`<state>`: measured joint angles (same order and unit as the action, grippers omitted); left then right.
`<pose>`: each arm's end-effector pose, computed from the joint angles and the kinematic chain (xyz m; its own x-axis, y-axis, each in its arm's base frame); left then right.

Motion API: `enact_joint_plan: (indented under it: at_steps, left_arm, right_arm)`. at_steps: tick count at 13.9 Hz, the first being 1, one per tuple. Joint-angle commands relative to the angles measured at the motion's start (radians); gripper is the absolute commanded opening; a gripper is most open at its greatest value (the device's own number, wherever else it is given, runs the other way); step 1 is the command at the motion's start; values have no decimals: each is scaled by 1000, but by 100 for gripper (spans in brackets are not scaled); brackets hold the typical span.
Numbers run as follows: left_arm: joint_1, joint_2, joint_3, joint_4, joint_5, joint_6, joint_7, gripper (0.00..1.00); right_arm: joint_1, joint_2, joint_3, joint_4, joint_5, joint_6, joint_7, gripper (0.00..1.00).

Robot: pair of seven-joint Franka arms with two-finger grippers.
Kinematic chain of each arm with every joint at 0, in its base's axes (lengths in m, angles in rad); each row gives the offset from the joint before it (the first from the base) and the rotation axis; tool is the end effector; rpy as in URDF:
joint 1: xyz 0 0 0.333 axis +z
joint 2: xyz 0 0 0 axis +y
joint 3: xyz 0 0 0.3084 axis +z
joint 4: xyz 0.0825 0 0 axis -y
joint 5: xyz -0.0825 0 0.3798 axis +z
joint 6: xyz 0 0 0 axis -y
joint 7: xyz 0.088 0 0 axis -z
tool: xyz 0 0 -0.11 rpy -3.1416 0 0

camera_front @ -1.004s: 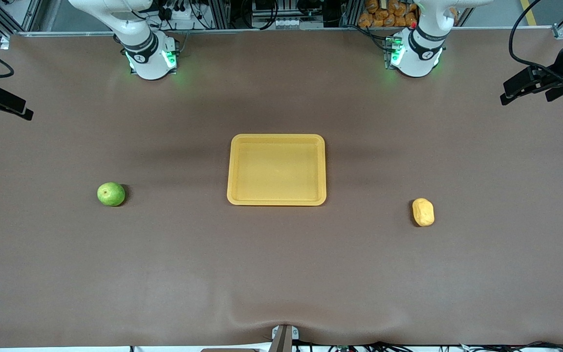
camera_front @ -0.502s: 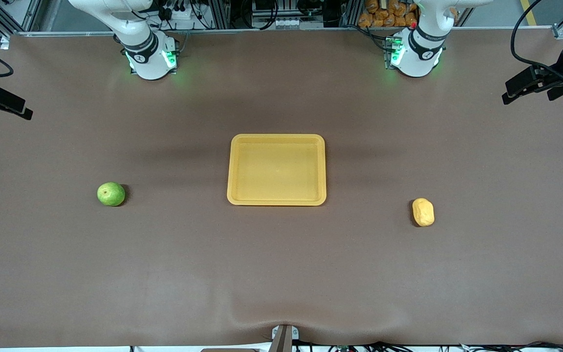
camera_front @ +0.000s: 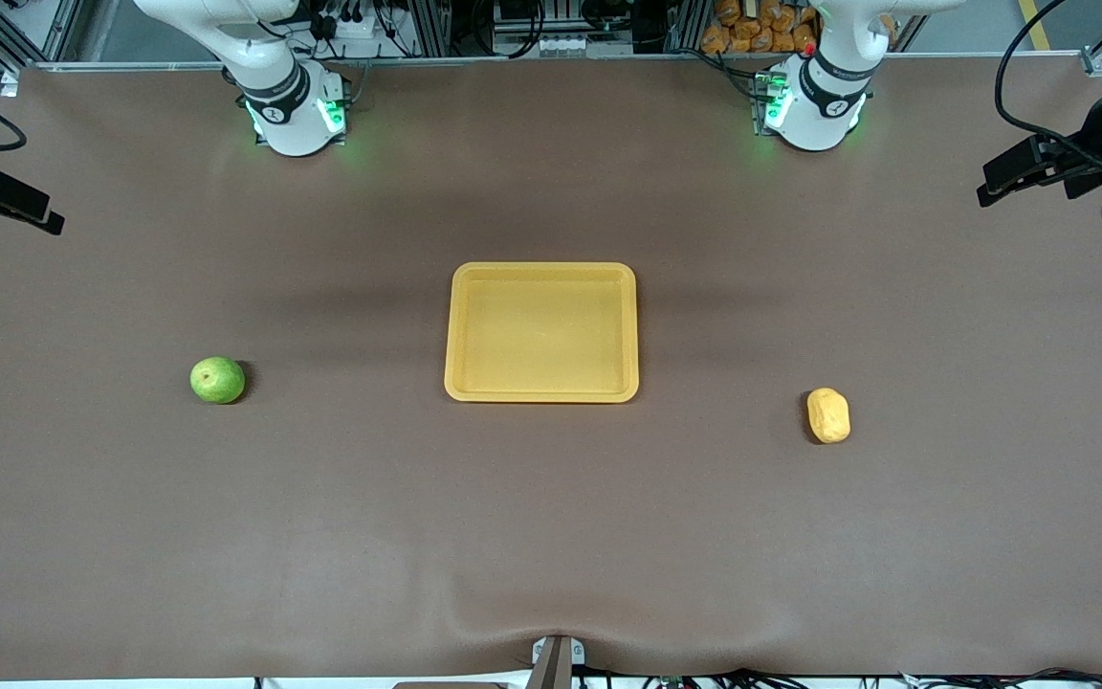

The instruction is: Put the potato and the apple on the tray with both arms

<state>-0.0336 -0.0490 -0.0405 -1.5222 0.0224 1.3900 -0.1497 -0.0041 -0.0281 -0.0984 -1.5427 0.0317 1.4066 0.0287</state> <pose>0.5146 -0.0360 0.6473 0.9937 0.0799 -0.0785 0.0773 -0.9963 -0.0364 0.5216 -0.0505 0.6285 0.9862 -0.1247 -0.1088 -0.1288 -0.9912 -0.0313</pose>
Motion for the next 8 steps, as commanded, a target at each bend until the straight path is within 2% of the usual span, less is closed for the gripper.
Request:
enact_joint_plan:
  at_steps: [1, 8]
  left_arm:
    - [-6, -3, 5, -7, 13, -12, 9, 100]
    - [-6, 9, 7, -50, 16, 18, 4, 100]
  right_arm:
    - [7, 10, -1, 23, -15, -15, 13, 100]
    - [6, 10, -1, 23, -18, -15, 13, 100]
